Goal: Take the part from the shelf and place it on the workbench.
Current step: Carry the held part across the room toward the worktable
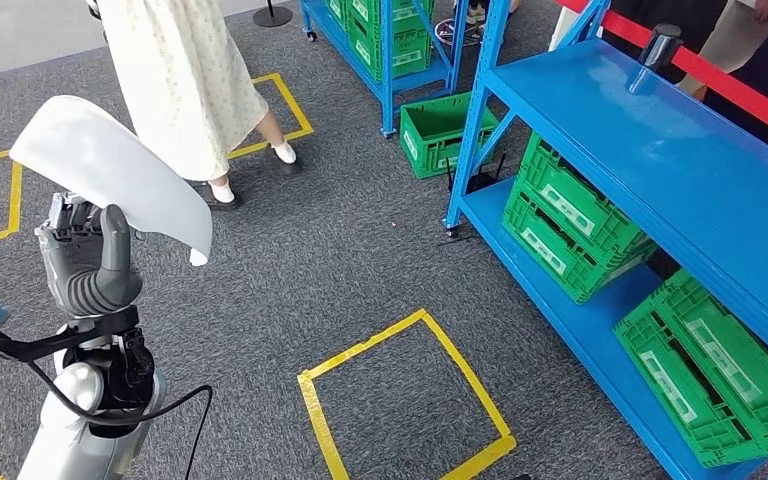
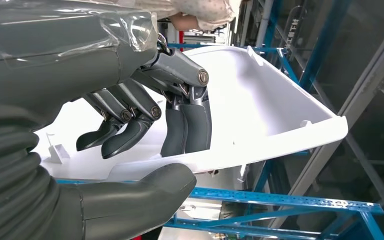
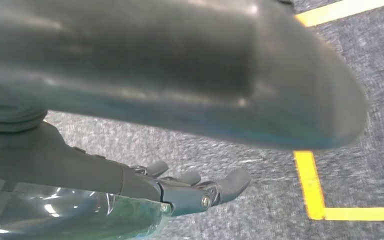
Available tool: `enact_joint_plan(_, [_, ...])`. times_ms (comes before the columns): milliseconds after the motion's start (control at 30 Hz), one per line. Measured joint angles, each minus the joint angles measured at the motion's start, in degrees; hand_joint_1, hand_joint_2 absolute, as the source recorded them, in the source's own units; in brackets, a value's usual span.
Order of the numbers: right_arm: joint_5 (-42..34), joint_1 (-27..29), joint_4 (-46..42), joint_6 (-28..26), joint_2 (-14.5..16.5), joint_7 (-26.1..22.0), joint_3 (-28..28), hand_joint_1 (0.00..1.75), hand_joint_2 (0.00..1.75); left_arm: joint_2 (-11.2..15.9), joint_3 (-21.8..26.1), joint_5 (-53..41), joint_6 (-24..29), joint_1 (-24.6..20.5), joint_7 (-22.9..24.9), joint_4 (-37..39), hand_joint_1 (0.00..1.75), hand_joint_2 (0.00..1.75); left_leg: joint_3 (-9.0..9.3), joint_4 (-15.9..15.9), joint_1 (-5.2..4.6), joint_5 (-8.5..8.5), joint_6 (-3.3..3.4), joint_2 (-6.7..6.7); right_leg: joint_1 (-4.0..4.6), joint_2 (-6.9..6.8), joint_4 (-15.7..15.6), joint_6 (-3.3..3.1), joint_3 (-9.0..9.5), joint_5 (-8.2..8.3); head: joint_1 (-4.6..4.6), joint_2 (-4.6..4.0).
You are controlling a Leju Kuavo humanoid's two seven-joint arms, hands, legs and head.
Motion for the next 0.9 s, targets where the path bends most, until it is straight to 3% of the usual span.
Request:
enact_joint_plan(33, [0.1, -0.1, 0.0, 0.0, 0.0, -0.1, 0.0, 0.0, 0.0, 0.0, 0.2, 0.0, 0.0, 0.2, 0.0, -0.2, 1.75, 1.75, -0.14, 0.2, 0.1, -0.11, -0.29, 0.14, -0.01, -0.52, -0.1, -0.37, 0.1, 0.08, 0.01, 0.0])
enact_joint_plan(100, [0.0, -0.2, 0.0, 0.0, 0.0, -0.2, 0.1, 0.0, 0.0, 0.1, 0.5, 0.0, 0.0, 0.4, 0.0, -0.7, 1.75, 1.75, -1.27, 2.7, 0.08, -1.67, -0.89, 2.71, -0.17, -1.68, -0.3, -1.28, 0.42, 0.04, -0.16, 0.0])
enact_joint_plan(167, [-0.1, 0.1, 0.0, 0.0, 0.0, -0.3, 0.1, 0.0, 0.0, 0.1, 0.7, -0.1, 0.0, 0.4, -0.1, -1.0, 1.75, 1.75, -4.59, 9.6, 0.2, -5.09, -1.38, 6.08, 0.07, -3.01, -0.3, -2.07, 0.69, -0.24, -0.32, 0.0])
enact_joint_plan(233, [-0.2, 0.4, 0.0, -0.1, -0.1, -0.3, 0.2, 0.0, 0.0, 0.1, 0.7, -0.1, 0.1, 0.8, -0.1, -1.1, 1.75, 1.75, -8.1, 16.3, 0.51, -7.43, -1.69, 7.12, 0.4, -4.51, -0.3, -2.42, 0.82, -0.46, -0.31, 0.0])
enact_joint_plan(267, [-0.4, 0.4, 0.0, -0.1, -0.1, -0.4, 0.2, 0.0, 0.0, 0.1, 0.7, -0.1, 0.1, 1.0, -0.1, -1.1, 1.75, 1.75, -8.59, 17.0, 0.6, -7.18, -1.73, 7.32, 0.5, -5.23, -0.3, -2.44, 0.87, -0.56, -0.32, 0.0])
enact_joint_plan(300, [-0.5, 0.4, 0.0, -0.2, -0.1, -0.5, 0.2, 0.0, 0.0, 0.1, 0.7, -0.1, 0.1, 1.2, -0.1, -1.2, 1.75, 1.75, -7.82, 15.4, 0.63, -5.94, -1.64, 7.59, 0.58, -5.9, -0.3, -2.41, 0.96, -0.67, -0.32, 0.0])
enact_joint_plan(333, [-0.6, 0.5, 0.0, -0.3, -0.1, -0.6, 0.2, 0.0, 0.0, 0.1, 0.7, -0.1, 0.1, 1.4, -0.1, -1.3, 1.75, 1.75, -5.92, 11.8, 0.58, -4.09, -1.4, 8.29, 0.67, -6.54, -0.3, -2.34, 1.12, -0.81, -0.33, 0.0])
enact_joint_plan(400, [-0.8, 0.6, 0.0, -0.5, 0.0, -0.8, 0.2, 0.0, 0.0, 0.2, 0.8, -0.2, 0.1, 1.4, -0.1, -1.5, 1.75, 1.75, -1.7, 4.0, 0.11, -1.35, -0.59, 10.81, 1.02, -7.75, -0.3, -2.0, 1.51, -1.18, -0.28, 0.0])
enact_joint_plan(467, [-0.8, 0.7, 0.0, -0.6, 0.0, -1.0, 0.2, 0.0, 0.0, 0.3, 1.1, -0.2, 0.3, 1.5, -0.3, -1.7, 1.75, 1.75, -0.1, 0.9, -0.46, -0.77, 0.15, 11.82, 1.31, -8.9, -0.3, -1.51, 1.78, -1.5, -0.22, 0.0])
enact_joint_plan(533, [-0.8, 0.6, 0.0, -0.7, 0.0, -1.1, 0.4, 0.0, 0.0, 0.4, 1.7, -0.1, 0.4, 1.7, -0.5, -1.9, 1.75, 1.75, -0.06, 0.6, -0.51, -0.5, 0.76, 10.39, 1.34, -9.9, -0.5, -0.98, 1.92, -1.75, -0.21, 0.0])
enact_joint_plan(600, [-0.8, 0.4, -0.1, -0.8, 0.0, -1.1, 0.5, 0.0, 0.0, 0.2, 2.1, 0.0, 0.6, 1.9, -0.6, -2.3, 1.75, 1.75, 0.47, -0.4, -0.22, 0.03, 1.47, 8.99, 1.13, -7.97, 1.3, -0.75, 1.32, -2.94, -0.1, 0.0])
enact_joint_plan(667, [-0.8, 0.5, -0.1, -0.8, 0.0, -1.0, 0.7, 0.0, 0.0, 0.0, 2.3, 0.0, 0.9, 2.0, -0.7, -2.5, 1.75, 1.75, 0.81, -1.0, 0.0, 0.4, 1.91, 7.57, 0.85, -4.36, 7.8, -1.04, -1.64, -5.82, 0.04, 0.0])
enact_joint_plan(733, [-0.8, 0.7, -0.1, -0.9, 0.1, -0.9, 0.9, 0.0, 0.0, -0.2, 2.5, 0.0, 1.0, 2.2, -0.6, -2.5, 1.75, 1.75, 0.77, -0.9, 0.05, 0.47, 2.01, 5.89, 0.69, -2.97, 15.6, -1.01, -5.73, -8.28, 0.09, 0.0])
enact_joint_plan(767, [-0.9, 0.9, -0.1, -0.9, 0.0, -0.8, 0.9, 0.0, 0.0, -0.3, 2.5, 0.0, 1.0, 2.4, -0.6, -2.5, 1.75, 1.75, 0.78, -0.9, 0.07, 0.46, 1.99, 4.94, 0.56, -2.85, 17.1, -0.62, -6.79, -8.32, 0.09, 0.0])
enact_joint_plan(800, [-0.9, 0.9, 0.0, -1.0, 0.0, -0.7, 0.9, 0.0, 0.0, -0.5, 2.6, -0.1, 1.0, 2.5, -0.5, -2.5, 1.75, 1.75, 0.82, -0.8, 0.11, 0.42, 1.93, 4.0, 0.36, -2.74, 16.1, -0.02, -6.69, -7.32, 0.1, 0.0])
enact_joint_plan(867, [-1.1, 0.9, 0.0, -1.0, 0.0, -0.7, 0.9, 0.0, 0.0, -0.7, 2.9, -0.2, 1.0, 2.7, -0.4, -2.5, 1.75, 1.75, 0.85, -0.5, 0.24, 0.21, 1.58, 2.26, -0.3, -1.45, 8.3, 1.32, -3.67, -3.49, 0.12, 0.0])
enact_joint_plan(900, [-1.1, 0.9, 0.0, -1.0, 0.0, -0.6, 0.9, 0.0, 0.0, -0.8, 3.1, -0.2, 1.0, 2.7, -0.4, -2.5, 1.75, 1.75, 0.72, -0.1, 0.18, 0.0, 1.25, 1.49, -0.51, -0.34, 4.4, 1.58, -2.04, -1.83, 0.12, 0.0])
